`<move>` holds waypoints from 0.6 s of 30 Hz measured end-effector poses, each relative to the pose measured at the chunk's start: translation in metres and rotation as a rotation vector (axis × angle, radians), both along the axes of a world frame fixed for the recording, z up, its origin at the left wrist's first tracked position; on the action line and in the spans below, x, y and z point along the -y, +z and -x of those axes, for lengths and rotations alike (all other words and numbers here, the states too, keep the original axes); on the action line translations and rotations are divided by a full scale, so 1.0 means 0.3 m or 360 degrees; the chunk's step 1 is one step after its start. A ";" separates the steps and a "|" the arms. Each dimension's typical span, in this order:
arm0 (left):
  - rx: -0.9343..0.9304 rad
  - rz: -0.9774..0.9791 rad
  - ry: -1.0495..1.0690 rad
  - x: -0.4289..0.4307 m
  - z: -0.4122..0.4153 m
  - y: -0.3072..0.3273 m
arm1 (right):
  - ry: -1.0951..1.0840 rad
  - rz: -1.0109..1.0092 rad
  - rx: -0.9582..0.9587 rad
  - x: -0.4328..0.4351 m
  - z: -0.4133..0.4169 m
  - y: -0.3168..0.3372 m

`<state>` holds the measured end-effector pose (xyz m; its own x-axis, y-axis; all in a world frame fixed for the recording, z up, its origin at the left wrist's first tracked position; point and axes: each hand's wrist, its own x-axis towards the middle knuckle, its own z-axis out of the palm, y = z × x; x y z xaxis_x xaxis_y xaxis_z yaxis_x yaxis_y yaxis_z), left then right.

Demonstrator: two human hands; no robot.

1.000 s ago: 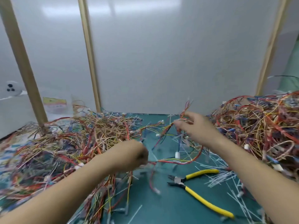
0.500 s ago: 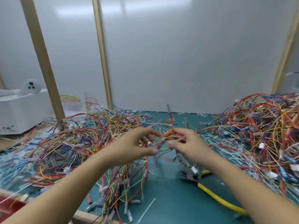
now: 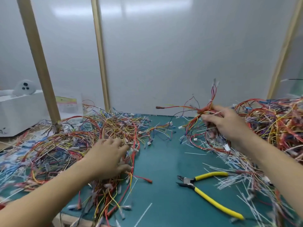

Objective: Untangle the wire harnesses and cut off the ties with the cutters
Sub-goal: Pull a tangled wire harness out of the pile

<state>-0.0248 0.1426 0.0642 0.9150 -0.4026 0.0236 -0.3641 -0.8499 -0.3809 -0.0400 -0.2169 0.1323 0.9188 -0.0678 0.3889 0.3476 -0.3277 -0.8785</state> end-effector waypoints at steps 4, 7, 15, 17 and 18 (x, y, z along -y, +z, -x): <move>-0.0290 0.0074 -0.0201 -0.011 -0.034 -0.035 | 0.0121 0.0101 -0.0088 -0.057 0.016 -0.018; -0.0371 -0.0060 0.0116 -0.061 -0.091 0.028 | 0.0223 0.0140 -0.0267 -0.083 0.022 -0.016; 0.0134 0.0138 -0.0036 0.351 -0.044 0.203 | 0.0255 -0.0051 -0.0460 -0.110 -0.011 -0.096; 0.0023 0.0589 -0.0229 0.453 -0.027 0.183 | 0.0179 0.0085 -0.0410 -0.101 -0.027 -0.142; -0.0148 0.0862 -0.0302 0.498 -0.020 0.169 | 0.0111 0.0142 -0.0347 -0.096 -0.036 -0.155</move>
